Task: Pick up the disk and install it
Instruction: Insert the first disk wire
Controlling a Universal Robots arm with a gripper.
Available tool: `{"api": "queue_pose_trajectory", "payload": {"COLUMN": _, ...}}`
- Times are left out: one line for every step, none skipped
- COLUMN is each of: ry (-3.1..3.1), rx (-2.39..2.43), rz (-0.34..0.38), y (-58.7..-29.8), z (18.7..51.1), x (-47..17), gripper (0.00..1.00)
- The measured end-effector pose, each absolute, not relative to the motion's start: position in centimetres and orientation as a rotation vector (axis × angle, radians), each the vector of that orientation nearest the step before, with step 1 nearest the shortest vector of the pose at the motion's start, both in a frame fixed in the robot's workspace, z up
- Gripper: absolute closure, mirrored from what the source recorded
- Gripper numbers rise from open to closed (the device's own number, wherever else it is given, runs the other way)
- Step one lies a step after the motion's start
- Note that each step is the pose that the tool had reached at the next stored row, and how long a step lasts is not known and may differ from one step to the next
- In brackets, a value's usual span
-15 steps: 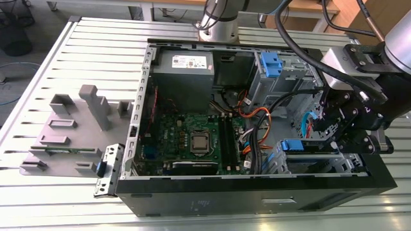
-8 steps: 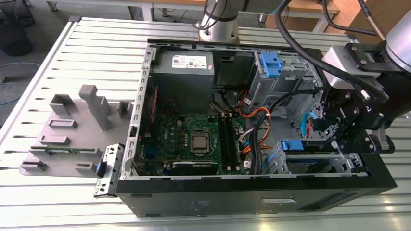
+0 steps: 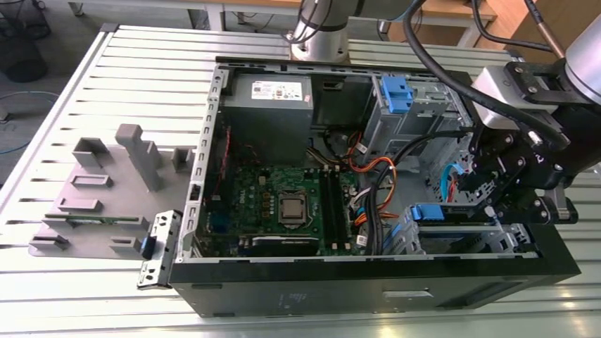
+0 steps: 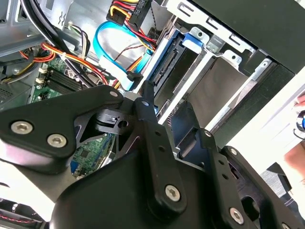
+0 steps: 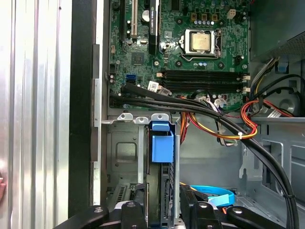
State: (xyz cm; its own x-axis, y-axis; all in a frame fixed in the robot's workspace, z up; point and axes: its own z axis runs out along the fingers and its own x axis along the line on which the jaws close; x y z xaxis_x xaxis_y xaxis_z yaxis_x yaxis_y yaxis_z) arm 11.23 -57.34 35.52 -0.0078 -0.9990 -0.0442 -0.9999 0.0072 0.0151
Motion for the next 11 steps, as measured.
{"api": "queue_pose_trajectory", "payload": {"ry": 2.215, "rx": -2.198, "rz": 0.065, "y": -57.35, "z": 35.55, "x": 11.23, "gripper": 0.58}}
{"api": "queue_pose_trajectory", "payload": {"ry": 2.215, "rx": -2.198, "rz": 0.065, "y": -57.35, "z": 35.6, "x": 11.23, "gripper": 0.58}}
{"api": "queue_pose_trajectory", "payload": {"ry": 2.215, "rx": -2.198, "rz": 0.065, "y": -57.35, "z": 35.63, "x": 11.23, "gripper": 0.58}}
{"api": "queue_pose_trajectory", "payload": {"ry": 2.215, "rx": -2.198, "rz": 0.065, "y": -57.34, "z": 35.67, "x": 11.23, "gripper": 0.58}}
{"api": "queue_pose_trajectory", "payload": {"ry": 2.215, "rx": -2.198, "rz": 0.065, "y": -57.34, "z": 35.73, "x": 11.23, "gripper": 0.58}}
{"api": "queue_pose_trajectory", "payload": {"ry": 2.215, "rx": -2.198, "rz": 0.065, "y": -57.34, "z": 35.77, "x": 11.23, "gripper": 0.58}}
{"api": "queue_pose_trajectory", "payload": {"ry": 2.214, "rx": -2.198, "rz": 0.065, "y": -57.34, "z": 35.79, "x": 11.23, "gripper": 0.58}}
{"api": "queue_pose_trajectory", "payload": {"ry": 2.214, "rx": -2.198, "rz": 0.066, "y": -57.34, "z": 35.79, "x": 11.23, "gripper": 0.58}}
{"api": "queue_pose_trajectory", "payload": {"ry": 2.214, "rx": -2.198, "rz": 0.065, "y": -57.34, "z": 35.81, "x": 11.23, "gripper": 0.58}}
{"api": "queue_pose_trajectory", "payload": {"ry": 2.214, "rx": -2.198, "rz": 0.065, "y": -57.34, "z": 35.84, "x": 11.23, "gripper": 0.58}}
{"api": "queue_pose_trajectory", "payload": {"ry": 2.214, "rx": -2.198, "rz": 0.065, "y": -57.34, "z": 35.85, "x": 11.23, "gripper": 0.58}}
